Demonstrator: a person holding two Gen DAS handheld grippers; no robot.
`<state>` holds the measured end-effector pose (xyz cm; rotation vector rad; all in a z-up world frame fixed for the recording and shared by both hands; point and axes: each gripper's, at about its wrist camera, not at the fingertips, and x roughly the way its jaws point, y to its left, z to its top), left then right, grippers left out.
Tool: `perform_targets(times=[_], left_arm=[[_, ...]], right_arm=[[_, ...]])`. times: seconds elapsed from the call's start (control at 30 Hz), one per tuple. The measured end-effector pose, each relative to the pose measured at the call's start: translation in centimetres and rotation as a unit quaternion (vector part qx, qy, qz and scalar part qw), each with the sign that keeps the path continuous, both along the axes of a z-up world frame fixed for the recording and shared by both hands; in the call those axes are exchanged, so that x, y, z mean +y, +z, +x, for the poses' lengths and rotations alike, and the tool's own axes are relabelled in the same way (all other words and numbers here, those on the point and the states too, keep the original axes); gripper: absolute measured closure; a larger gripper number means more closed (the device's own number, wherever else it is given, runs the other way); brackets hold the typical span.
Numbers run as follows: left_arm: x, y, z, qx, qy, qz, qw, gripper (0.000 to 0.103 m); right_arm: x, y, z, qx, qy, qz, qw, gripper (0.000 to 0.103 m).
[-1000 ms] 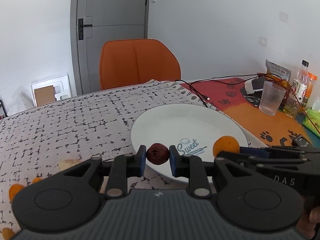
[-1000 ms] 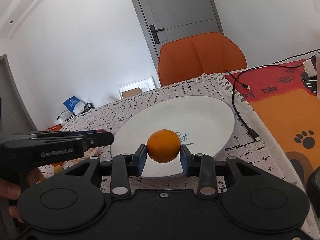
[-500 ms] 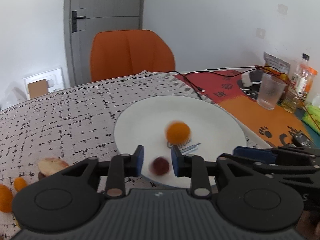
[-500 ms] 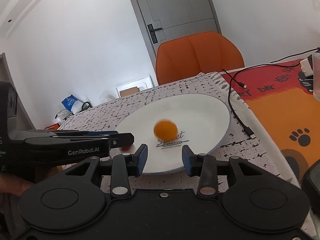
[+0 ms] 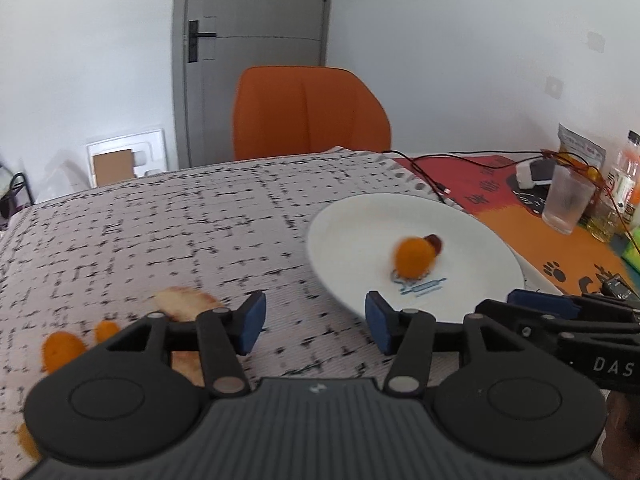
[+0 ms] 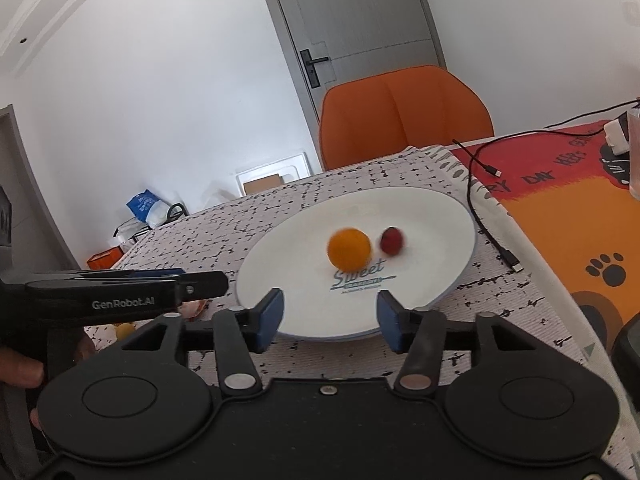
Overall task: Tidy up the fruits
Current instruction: 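Move both tools back toward the fruit pile and grasp a small orange with the left tool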
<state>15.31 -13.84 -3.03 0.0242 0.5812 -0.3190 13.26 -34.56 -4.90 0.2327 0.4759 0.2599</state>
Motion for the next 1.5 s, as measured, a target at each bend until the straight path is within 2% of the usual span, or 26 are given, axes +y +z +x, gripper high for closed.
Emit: perform_targets(times=[0.13, 0.2, 0.27, 0.37, 0.43, 0.5, 0.83, 1.07, 1.33, 1.5], left_arm=[[2.0, 0.4, -0.9, -0.013, 0.018, -0.013, 0.9997, 0.035], [3.1, 0.7, -1.4, -0.018, 0.037, -0.015, 0.9990, 0.025], [4.0, 0.9, -1.8, -0.021, 0.048, -0.018, 0.9985, 0.021], [5.4, 1.2, -2.4, -0.022, 0.065, -0.018, 0.9975, 0.019], [6.3, 1.4, -2.8, -0.024, 0.075, -0.021, 0.9967, 0.017], [7.2, 1.5, -3.2, -0.026, 0.084, -0.021, 0.9959, 0.013], [11.0, 1.9, -5.0, -0.035, 0.120, -0.030, 0.9917, 0.011], [13.5, 2.0, -5.6, -0.023, 0.145, -0.051, 0.9879, 0.011], [14.5, 1.6, -6.5, -0.025, 0.168, -0.046, 0.9843, 0.011], [14.5, 1.1, -7.2, -0.028, 0.165, -0.043, 0.9849, 0.012]], right_arm=[[0.8, 0.2, -0.4, -0.001, 0.004, -0.002, 1.000, 0.036], [1.1, 0.2, -0.5, 0.001, 0.004, -0.003, 1.000, 0.032], [1.5, 0.3, -0.7, 0.000, 0.005, -0.003, 1.000, 0.030], [2.3, 0.6, -1.0, -0.004, 0.009, -0.003, 1.000, 0.017], [2.8, 0.8, -1.4, -0.013, 0.010, -0.005, 1.000, 0.004], [3.4, 1.0, -1.6, -0.018, 0.012, -0.008, 1.000, 0.000], [6.2, 1.2, -1.7, -0.010, 0.035, -0.011, 0.999, 0.000], [7.7, 1.3, -1.5, -0.004, 0.047, -0.009, 0.999, 0.000], [9.4, 1.4, -1.5, -0.008, 0.069, -0.026, 0.997, 0.000], [10.0, 1.1, -1.2, 0.002, 0.079, -0.026, 0.996, 0.000]])
